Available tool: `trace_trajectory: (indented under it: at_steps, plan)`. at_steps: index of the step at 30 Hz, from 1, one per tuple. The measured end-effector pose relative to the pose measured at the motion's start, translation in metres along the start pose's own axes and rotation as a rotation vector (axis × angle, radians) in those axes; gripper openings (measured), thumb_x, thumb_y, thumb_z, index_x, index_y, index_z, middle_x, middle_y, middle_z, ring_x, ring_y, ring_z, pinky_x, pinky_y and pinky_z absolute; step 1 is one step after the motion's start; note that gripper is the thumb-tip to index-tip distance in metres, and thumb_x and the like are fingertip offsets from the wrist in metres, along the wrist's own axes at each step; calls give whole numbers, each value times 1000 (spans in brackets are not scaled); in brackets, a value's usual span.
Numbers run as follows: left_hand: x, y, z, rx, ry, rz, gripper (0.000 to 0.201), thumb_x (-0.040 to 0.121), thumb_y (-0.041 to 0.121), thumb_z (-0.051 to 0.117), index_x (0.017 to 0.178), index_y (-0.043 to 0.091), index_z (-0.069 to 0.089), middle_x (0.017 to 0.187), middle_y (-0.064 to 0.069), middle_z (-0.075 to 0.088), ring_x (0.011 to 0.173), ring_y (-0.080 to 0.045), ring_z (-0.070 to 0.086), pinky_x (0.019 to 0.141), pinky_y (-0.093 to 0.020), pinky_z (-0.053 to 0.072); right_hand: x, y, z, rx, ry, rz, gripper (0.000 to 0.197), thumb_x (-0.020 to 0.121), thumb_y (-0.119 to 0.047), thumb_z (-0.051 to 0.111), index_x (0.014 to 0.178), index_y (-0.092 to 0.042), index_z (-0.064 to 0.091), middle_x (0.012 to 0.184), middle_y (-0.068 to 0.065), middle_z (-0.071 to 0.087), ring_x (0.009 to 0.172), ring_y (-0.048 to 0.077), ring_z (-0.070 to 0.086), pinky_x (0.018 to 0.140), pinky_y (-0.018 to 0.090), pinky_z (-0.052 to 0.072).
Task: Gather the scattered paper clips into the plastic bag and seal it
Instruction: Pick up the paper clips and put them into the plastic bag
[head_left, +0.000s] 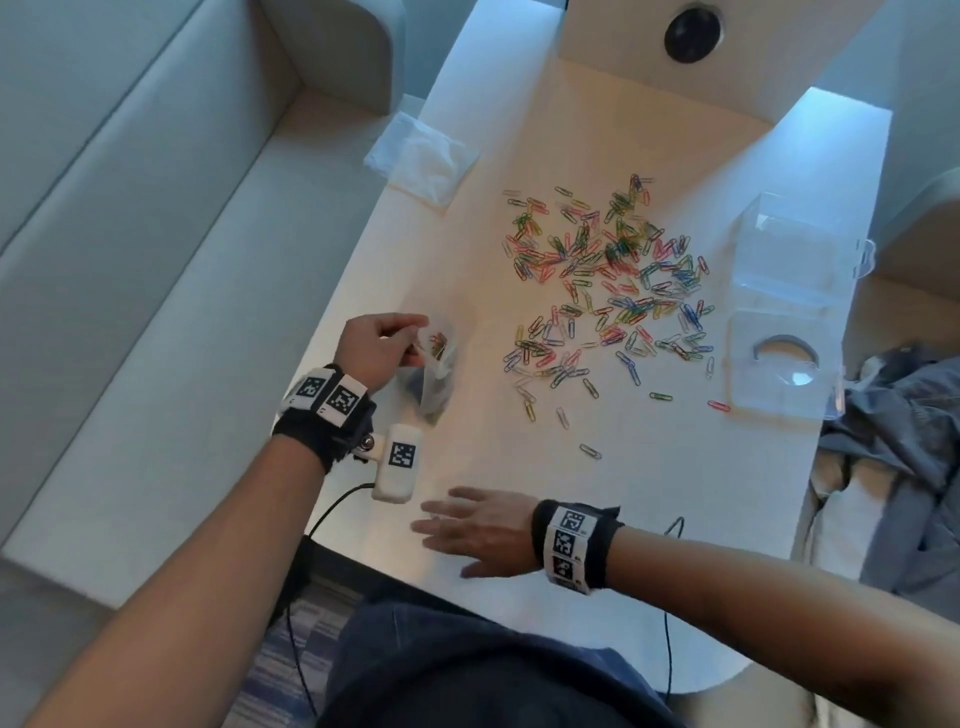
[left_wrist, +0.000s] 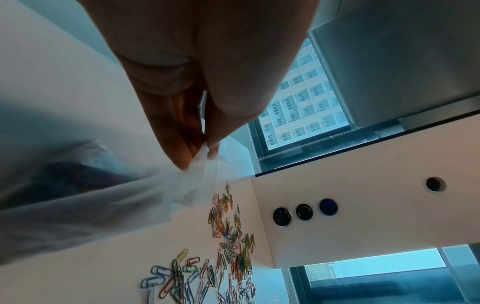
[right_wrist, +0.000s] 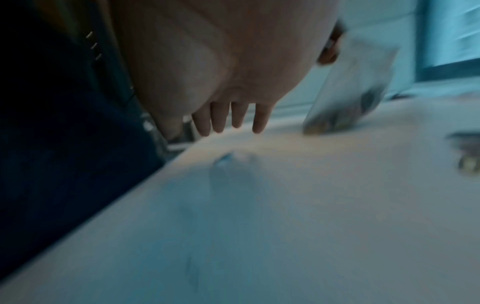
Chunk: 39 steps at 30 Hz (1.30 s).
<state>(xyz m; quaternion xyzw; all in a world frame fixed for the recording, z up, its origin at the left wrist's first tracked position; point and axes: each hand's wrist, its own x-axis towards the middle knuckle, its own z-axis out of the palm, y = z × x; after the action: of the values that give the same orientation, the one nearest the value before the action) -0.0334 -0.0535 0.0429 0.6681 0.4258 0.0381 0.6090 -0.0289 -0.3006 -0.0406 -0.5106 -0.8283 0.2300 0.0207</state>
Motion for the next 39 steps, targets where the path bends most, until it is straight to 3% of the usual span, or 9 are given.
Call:
trace_trajectory:
  at_steps: [6, 10, 15, 17, 21, 27, 34, 37, 39]
  plan:
    - [-7, -9, 3, -26, 13, -44, 20, 93, 8, 59, 95, 19, 75, 78, -5, 71, 72, -22, 65, 87, -42, 57, -48, 71, 11, -218, 5, 231, 79, 96, -62, 30, 156, -16, 8, 164, 8, 1, 150, 31, 5, 121, 51, 0]
    - [-7, -10, 11, -28, 6, -65, 19, 93, 8, 59, 97, 17, 75, 77, -6, 70, 69, -21, 63, 85, -40, 57, -61, 127, -22, -270, 20, 405, 77, 93, -71, 19, 156, -27, 6, 163, 7, 2, 149, 35, 2, 118, 60, 4]
    - [-1, -3, 25, -20, -8, -77, 20, 93, 6, 58, 105, 9, 74, 78, -3, 70, 59, -9, 63, 72, -26, 58, -75, 163, -56, -218, 4, 647, 67, 96, -63, 27, 154, -32, 13, 163, 8, 9, 145, 46, 14, 109, 70, 23]
    - [2, -2, 29, -15, -20, -75, 19, 93, 6, 58, 103, 10, 74, 79, -6, 72, 58, -7, 64, 66, -20, 57, -78, 166, -62, -208, 18, 644, 58, 98, -47, 38, 151, -26, 26, 159, 14, 24, 139, 47, 29, 106, 62, 37]
    - [13, -1, 40, 4, -58, -68, 21, 92, 8, 60, 93, 20, 76, 86, -15, 75, 72, -22, 67, 81, -34, 56, -83, 170, -62, -142, 163, 606, 44, 87, 0, 59, 130, -4, 55, 135, 21, 54, 120, 37, 54, 87, 45, 57]
    - [22, 10, 64, 20, -93, -64, 20, 91, 6, 60, 93, 17, 76, 84, -15, 74, 70, -21, 65, 79, -33, 56, -89, 173, -73, -5, 256, 755, 23, 89, -5, 60, 110, -9, 68, 105, 8, 64, 92, 25, 60, 83, 36, 56]
    - [22, 23, 98, 55, -150, -28, 19, 92, 3, 59, 95, 13, 75, 75, -13, 71, 60, -18, 62, 75, -31, 58, -118, 180, -82, 1100, 1071, 1403, 19, 85, -17, 74, 102, -8, 75, 96, 10, 75, 83, 18, 71, 80, 26, 57]
    - [21, 27, 110, 80, -160, -5, 19, 92, 3, 57, 102, 6, 73, 71, -10, 68, 51, -10, 60, 64, -21, 56, -123, 163, -100, 1886, 1542, 1068, 29, 88, 0, 65, 116, 10, 62, 100, 22, 69, 88, 27, 70, 75, 28, 61]
    - [19, 30, 118, 85, -165, 20, 19, 93, 3, 57, 102, 5, 73, 73, -13, 68, 49, -7, 60, 59, -16, 54, -121, 148, -113, 2069, 1564, 838, 30, 91, 3, 59, 119, 12, 58, 96, 20, 68, 90, 26, 69, 81, 32, 60]
